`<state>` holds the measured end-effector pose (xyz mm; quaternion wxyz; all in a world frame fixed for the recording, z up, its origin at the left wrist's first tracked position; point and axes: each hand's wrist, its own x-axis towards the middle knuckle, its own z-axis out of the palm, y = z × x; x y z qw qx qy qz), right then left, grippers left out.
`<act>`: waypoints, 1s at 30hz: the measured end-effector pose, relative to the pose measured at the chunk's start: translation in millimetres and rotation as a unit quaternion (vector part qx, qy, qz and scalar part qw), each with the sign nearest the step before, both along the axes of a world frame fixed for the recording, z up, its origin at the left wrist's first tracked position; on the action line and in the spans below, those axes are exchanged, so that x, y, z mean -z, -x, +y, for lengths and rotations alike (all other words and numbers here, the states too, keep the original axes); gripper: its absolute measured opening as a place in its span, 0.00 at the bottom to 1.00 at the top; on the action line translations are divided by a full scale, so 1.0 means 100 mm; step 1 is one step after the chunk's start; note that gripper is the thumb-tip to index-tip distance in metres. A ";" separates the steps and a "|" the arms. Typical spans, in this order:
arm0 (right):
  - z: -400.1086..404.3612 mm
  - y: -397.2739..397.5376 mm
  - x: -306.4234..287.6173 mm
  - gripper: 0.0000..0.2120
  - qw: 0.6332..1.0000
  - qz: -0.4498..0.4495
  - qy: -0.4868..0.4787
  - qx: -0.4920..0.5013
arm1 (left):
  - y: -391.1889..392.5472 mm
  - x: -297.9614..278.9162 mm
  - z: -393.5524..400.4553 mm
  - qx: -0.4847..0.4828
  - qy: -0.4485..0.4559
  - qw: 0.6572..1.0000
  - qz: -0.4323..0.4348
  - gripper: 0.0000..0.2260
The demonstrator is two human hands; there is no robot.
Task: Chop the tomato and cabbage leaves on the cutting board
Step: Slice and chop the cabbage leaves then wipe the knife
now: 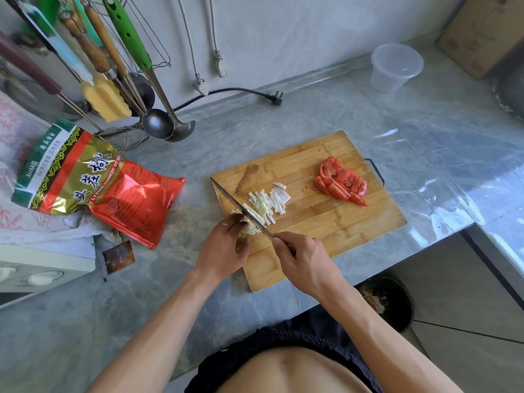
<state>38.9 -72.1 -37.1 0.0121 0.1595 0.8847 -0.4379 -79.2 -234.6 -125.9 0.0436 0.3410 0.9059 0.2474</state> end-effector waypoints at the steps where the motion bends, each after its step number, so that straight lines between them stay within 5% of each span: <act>1: 0.00 0.01 0.00 0.16 1.000 -0.002 0.001 0.000 | -0.01 0.01 0.00 -0.008 0.003 1.000 -0.004 0.15; 18: -0.20 0.00 0.19 0.13 0.996 -0.006 -0.089 -0.020 | -0.05 0.01 0.04 -0.037 -0.007 0.999 -0.034 0.16; 30: 0.00 0.03 0.03 0.16 0.999 0.021 0.023 0.022 | -0.08 0.10 -0.09 0.020 0.013 0.998 0.054 0.20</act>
